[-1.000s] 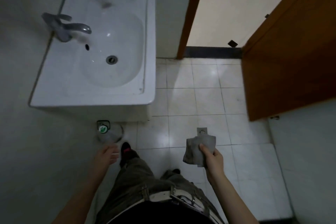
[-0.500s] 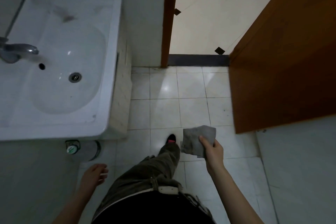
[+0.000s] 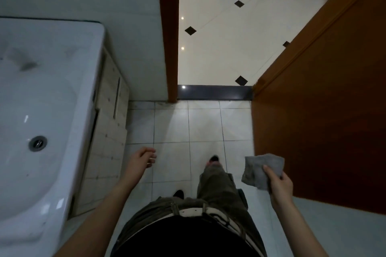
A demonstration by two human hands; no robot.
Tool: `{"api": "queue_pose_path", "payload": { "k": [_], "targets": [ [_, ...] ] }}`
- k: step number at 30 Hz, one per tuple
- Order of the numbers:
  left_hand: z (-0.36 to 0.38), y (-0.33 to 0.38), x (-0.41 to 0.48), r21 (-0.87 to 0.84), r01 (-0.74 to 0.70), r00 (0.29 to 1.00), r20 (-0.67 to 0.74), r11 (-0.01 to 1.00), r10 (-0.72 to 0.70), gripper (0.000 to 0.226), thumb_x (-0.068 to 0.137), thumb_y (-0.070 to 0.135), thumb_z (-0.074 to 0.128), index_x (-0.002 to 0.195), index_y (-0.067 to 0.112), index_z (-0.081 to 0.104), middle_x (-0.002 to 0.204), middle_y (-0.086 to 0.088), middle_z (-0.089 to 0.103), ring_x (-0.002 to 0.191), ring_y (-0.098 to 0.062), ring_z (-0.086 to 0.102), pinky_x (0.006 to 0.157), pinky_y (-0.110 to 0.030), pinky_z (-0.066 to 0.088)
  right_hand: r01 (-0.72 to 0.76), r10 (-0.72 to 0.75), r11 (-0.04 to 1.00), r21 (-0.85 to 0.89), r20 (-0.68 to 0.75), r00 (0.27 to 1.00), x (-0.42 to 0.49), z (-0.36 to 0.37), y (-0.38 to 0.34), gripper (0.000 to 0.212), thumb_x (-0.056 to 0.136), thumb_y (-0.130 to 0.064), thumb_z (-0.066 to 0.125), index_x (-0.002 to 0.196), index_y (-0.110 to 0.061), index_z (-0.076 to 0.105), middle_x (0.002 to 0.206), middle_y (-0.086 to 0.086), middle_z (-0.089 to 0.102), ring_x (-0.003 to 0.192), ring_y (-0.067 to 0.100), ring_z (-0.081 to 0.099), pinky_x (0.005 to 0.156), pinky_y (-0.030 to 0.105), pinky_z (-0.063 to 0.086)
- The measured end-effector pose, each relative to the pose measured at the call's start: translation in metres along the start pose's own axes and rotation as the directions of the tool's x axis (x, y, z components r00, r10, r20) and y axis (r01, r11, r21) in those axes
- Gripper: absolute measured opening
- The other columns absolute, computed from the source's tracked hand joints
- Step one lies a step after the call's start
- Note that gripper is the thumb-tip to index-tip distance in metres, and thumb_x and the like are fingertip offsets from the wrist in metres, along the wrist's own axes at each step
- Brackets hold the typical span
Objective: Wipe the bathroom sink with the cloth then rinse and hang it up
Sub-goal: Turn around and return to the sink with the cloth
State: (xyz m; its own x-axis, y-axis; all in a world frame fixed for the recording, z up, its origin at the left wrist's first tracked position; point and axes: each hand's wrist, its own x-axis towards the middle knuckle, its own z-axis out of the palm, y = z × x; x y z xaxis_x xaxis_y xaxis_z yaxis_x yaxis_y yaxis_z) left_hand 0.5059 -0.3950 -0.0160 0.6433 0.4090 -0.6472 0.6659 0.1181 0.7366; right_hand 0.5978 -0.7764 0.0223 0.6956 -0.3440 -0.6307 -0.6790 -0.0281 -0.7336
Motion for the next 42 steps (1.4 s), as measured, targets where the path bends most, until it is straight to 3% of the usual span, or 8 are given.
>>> {"api": "queue_pose_path", "payload": {
  "k": [7,12,15,24,29,32,36,42],
  "targets": [
    [0.042,0.053,0.062,-0.185,0.092,0.964,-0.23,0.978,-0.134,0.02,0.096,0.004,0.046,0.087,0.009,0.063,0.084,-0.015,0.063,0.074,-0.026,0.057,0.07,-0.031,0.047,0.09,-0.045,0.982,-0.165,0.26,0.965,0.128,0.105,-0.129,0.039,0.086,-0.016,0.068,0.12,-0.003,0.057,0.11,0.014,0.062,0.095,0.028,0.06,0.071,0.034,0.053],
    [0.06,0.074,0.061,-0.402,0.1,0.866,-0.416,0.91,-0.279,0.017,0.097,0.01,0.047,0.094,0.006,0.064,0.091,-0.016,0.064,0.082,-0.03,0.06,0.084,-0.041,0.049,0.34,-0.055,0.868,-0.361,0.612,0.789,0.16,0.214,-0.208,0.035,0.086,-0.02,0.067,0.118,-0.008,0.058,0.107,0.009,0.064,0.091,0.021,0.062,0.055,0.025,0.05],
    [0.068,0.076,0.052,-0.542,0.073,0.764,-0.508,0.837,-0.397,0.017,0.096,0.012,0.05,0.092,0.006,0.065,0.089,-0.015,0.065,0.082,-0.031,0.06,0.083,-0.04,0.049,0.484,-0.018,0.78,-0.397,0.759,0.651,0.156,0.276,-0.238,0.026,0.087,-0.02,0.067,0.112,-0.017,0.058,0.101,0.005,0.063,0.089,0.023,0.062,0.055,0.033,0.054],
    [0.071,0.056,0.044,-0.792,-0.043,0.525,-0.537,0.609,-0.66,0.02,0.098,0.01,0.045,0.092,0.005,0.064,0.099,-0.022,0.065,0.083,-0.033,0.061,0.075,-0.035,0.049,0.656,0.14,0.611,-0.443,0.876,0.461,0.139,0.431,-0.255,0.029,0.084,-0.025,0.068,0.107,-0.008,0.059,0.102,0.013,0.065,0.094,0.034,0.063,0.06,0.034,0.058],
    [-0.009,0.089,0.071,-0.731,-0.183,0.498,-0.646,0.658,-0.579,0.022,0.099,0.01,0.045,0.091,0.007,0.065,0.096,-0.02,0.066,0.083,-0.033,0.061,0.073,-0.035,0.048,0.676,0.084,0.668,-0.31,0.935,0.345,0.076,0.518,-0.273,0.029,0.089,-0.011,0.065,0.117,-0.004,0.062,0.111,0.007,0.064,0.103,0.022,0.06,0.083,0.029,0.045],
    [-0.072,0.118,0.084,-0.64,-0.233,0.481,-0.73,0.732,-0.486,0.022,0.099,0.015,0.047,0.09,0.013,0.066,0.092,-0.012,0.068,0.083,-0.028,0.063,0.076,-0.034,0.048,0.639,0.106,0.721,-0.266,0.955,0.278,0.034,0.561,-0.283,0.017,0.091,-0.016,0.062,0.108,-0.015,0.064,0.105,-0.001,0.065,0.093,0.011,0.062,0.079,0.025,0.048],
    [-0.145,0.151,0.107,-0.527,-0.243,0.491,-0.791,0.814,-0.365,0.021,0.097,0.019,0.049,0.096,0.007,0.066,0.092,-0.008,0.069,0.082,-0.02,0.064,0.074,-0.025,0.049,0.696,0.066,0.687,-0.209,0.972,0.227,-0.007,0.632,-0.293,0.035,0.089,-0.024,0.065,0.12,-0.008,0.062,0.106,0.005,0.068,0.088,0.012,0.064,0.067,0.023,0.053],
    [-0.233,0.171,0.157,-0.534,-0.239,0.502,-0.783,0.811,-0.368,0.016,0.092,0.024,0.052,0.096,0.016,0.065,0.096,-0.006,0.068,0.085,-0.021,0.063,0.078,-0.03,0.047,0.652,0.072,0.746,-0.134,0.99,0.12,-0.081,0.745,-0.297,0.027,0.09,-0.022,0.064,0.114,-0.011,0.065,0.104,0.002,0.071,0.092,0.015,0.069,0.072,0.024,0.057]
  ]
}}
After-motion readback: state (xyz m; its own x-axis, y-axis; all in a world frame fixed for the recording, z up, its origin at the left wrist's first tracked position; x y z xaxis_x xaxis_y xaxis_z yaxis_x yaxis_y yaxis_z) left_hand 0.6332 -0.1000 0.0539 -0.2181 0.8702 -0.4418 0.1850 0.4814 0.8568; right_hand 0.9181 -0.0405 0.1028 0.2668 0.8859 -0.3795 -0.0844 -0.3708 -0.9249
